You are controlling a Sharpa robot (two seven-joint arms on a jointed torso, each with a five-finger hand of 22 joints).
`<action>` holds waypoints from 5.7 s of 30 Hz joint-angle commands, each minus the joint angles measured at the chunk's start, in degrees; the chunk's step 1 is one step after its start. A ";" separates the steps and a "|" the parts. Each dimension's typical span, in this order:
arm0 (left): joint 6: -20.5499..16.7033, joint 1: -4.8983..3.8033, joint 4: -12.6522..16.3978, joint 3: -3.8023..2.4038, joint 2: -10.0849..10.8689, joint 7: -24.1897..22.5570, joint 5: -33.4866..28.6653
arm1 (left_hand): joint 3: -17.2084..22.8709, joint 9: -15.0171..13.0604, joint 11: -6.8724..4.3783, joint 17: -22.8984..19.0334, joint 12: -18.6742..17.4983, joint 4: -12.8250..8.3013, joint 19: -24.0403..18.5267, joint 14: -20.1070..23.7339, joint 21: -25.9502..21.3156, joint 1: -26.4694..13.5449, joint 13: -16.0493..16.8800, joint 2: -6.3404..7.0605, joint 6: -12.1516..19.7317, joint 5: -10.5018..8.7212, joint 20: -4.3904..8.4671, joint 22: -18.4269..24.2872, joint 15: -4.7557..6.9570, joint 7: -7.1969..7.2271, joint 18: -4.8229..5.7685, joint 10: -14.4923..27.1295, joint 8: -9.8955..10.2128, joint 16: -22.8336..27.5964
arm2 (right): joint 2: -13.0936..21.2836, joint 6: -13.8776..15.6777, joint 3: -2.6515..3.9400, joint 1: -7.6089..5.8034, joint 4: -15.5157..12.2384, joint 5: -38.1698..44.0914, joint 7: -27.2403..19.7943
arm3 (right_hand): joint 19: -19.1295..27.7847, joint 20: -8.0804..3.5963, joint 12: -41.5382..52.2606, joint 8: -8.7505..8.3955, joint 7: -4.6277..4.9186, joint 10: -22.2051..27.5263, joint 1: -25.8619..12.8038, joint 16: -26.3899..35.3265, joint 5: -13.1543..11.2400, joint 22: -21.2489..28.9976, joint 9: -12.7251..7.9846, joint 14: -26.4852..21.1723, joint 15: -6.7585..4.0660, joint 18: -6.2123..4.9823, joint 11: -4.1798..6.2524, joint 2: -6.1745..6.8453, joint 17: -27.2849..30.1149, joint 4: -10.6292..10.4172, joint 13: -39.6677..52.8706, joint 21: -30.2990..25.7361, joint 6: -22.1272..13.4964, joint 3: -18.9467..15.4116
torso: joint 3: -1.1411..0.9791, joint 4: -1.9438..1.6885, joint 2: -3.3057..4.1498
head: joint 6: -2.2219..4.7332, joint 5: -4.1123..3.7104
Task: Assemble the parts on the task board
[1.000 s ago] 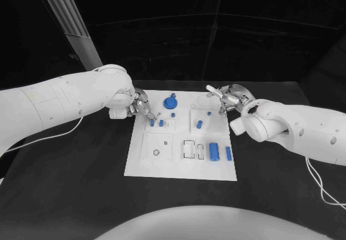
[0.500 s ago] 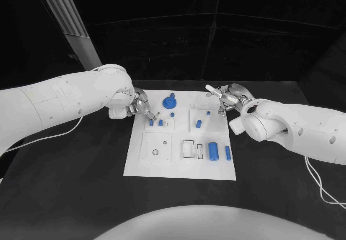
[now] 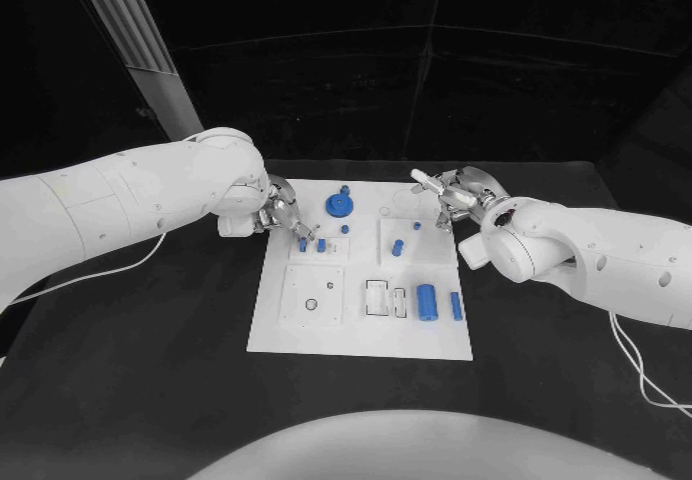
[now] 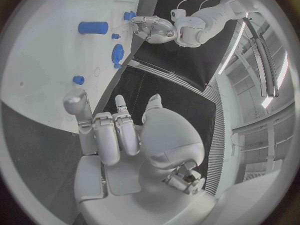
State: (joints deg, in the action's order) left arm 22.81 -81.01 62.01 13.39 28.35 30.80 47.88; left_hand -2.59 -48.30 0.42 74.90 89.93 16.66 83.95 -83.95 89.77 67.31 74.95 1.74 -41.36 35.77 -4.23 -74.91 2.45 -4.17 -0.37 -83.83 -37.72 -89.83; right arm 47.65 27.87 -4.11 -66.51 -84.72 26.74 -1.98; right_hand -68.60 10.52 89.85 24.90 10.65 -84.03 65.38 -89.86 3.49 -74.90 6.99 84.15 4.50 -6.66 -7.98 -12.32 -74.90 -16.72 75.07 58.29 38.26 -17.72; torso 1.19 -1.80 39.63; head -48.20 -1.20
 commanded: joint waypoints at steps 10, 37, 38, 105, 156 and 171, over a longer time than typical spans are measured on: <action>1.26 -0.01 -0.02 0.02 -0.16 0.31 0.29 | 3.71 0.19 -0.19 15.10 0.07 -2.11 6.05 -6.05 0.23 6.79 15.05 -0.29 -0.84 3.69 -0.03 -15.09 0.23 0.56 0.37 -6.17 0.98 -0.17 | 0.03 0.37 0.03 -0.09 -0.11 0.08 -0.32 | -0.12 -0.27 0.15 0.33 1.17 -5.97 0.19 -0.14 0.34 -4.33 -0.06 5.85 -0.43 -0.43 0.35 -0.19 -15.10 0.16 14.93 -0.20 0.16 -0.30 | 0.00 -0.03 -0.01 | -0.03 0.02; -1.10 0.01 0.23 0.02 0.52 -3.46 0.29 | 12.93 0.30 -0.41 15.10 0.07 -4.76 6.05 -6.05 0.23 11.15 15.05 1.41 -2.02 5.00 0.32 -15.09 0.54 0.77 0.37 -6.17 1.69 -0.17 | -0.04 0.50 0.03 -0.09 0.00 0.08 -0.30 | -0.18 -0.28 0.15 0.40 1.16 -5.97 0.29 -0.14 0.37 -4.36 -0.09 5.85 -0.44 -0.42 0.36 -0.28 -15.10 0.16 14.93 -0.18 0.13 -0.30 | 0.03 -0.05 -0.02 | 0.02 0.05; -1.27 0.01 0.27 0.02 0.59 -3.60 0.29 | 12.94 0.30 -0.41 15.10 0.07 -4.76 6.05 -6.05 0.23 11.15 15.05 1.41 -2.02 5.00 0.32 -15.09 0.54 0.77 0.37 -6.17 1.69 -0.17 | -0.05 0.50 0.03 -0.09 0.01 0.08 -0.30 | -0.18 -0.28 0.15 0.40 1.16 -5.97 0.29 -0.14 0.37 -4.36 -0.09 5.85 -0.44 -0.42 0.36 -0.28 -15.10 0.16 14.93 -0.18 0.13 -0.30 | 0.02 -0.06 -0.02 | 0.04 0.04; -21.72 0.31 13.96 0.05 10.44 -3.29 -0.77 | 15.47 -0.36 -0.44 15.10 0.07 -3.71 6.05 -6.05 0.23 10.32 15.05 0.02 -1.69 2.11 0.48 -15.09 0.73 0.78 0.37 -6.17 1.22 -0.17 | 0.29 0.71 0.03 -0.09 0.10 0.08 -0.52 | -0.18 -0.29 0.15 0.44 1.16 -5.97 0.34 -0.14 0.40 -4.36 -0.10 5.85 -0.44 -0.42 0.36 -0.33 -15.10 0.16 14.93 -0.21 0.12 -0.30 | 0.01 -0.08 0.00 | -0.38 0.41; -23.17 1.61 16.84 0.07 11.50 -0.85 -0.77 | 15.48 -0.56 -0.30 15.10 0.07 -2.54 6.05 -6.05 0.23 9.94 15.05 -0.58 -1.20 2.20 0.47 -15.09 0.65 0.61 0.37 -6.17 1.05 -0.17 | 0.40 0.90 0.03 -0.09 0.05 0.09 -0.67 | -0.17 -0.31 0.15 0.54 1.15 -5.97 0.46 -0.14 0.43 -4.37 -0.14 5.85 -0.45 -0.43 0.37 -0.41 -15.10 0.16 14.93 -0.30 0.09 -0.33 | 0.02 -0.02 0.03 | -0.84 0.51; -21.88 1.73 16.46 0.07 11.16 -0.75 -0.77 | 15.48 -0.59 -0.26 15.10 0.07 -2.36 6.05 -6.05 0.23 9.92 15.05 -0.69 -1.10 2.08 0.46 -15.09 0.64 0.58 0.37 -6.17 1.02 -0.17 | 0.40 0.93 0.03 -0.09 -0.04 0.09 -0.71 | -0.17 -0.31 0.15 0.54 1.15 -5.97 0.46 -0.14 0.43 -4.37 -0.14 5.85 -0.45 -0.43 0.37 -0.41 -15.10 0.16 14.93 -0.30 0.09 -0.33 | -0.01 -0.02 -0.04 | -1.02 0.48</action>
State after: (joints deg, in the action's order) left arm -0.32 -79.23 78.52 13.46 39.57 29.71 47.20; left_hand 12.91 -48.84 0.21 74.91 89.93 13.85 83.95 -83.85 89.77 77.26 74.95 1.56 -42.46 37.72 -4.23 -74.91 2.76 -3.89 -0.38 -84.04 -36.41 -89.83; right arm 48.01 28.46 -4.11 -66.51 -84.66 26.75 -2.09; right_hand -68.60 10.52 89.85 25.08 10.65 -84.03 65.61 -89.86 3.70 -74.90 6.92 83.95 4.29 -6.67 -7.98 -12.54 -74.90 -16.72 75.08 58.29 38.26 -17.72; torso 1.19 -1.79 39.62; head -49.15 -0.69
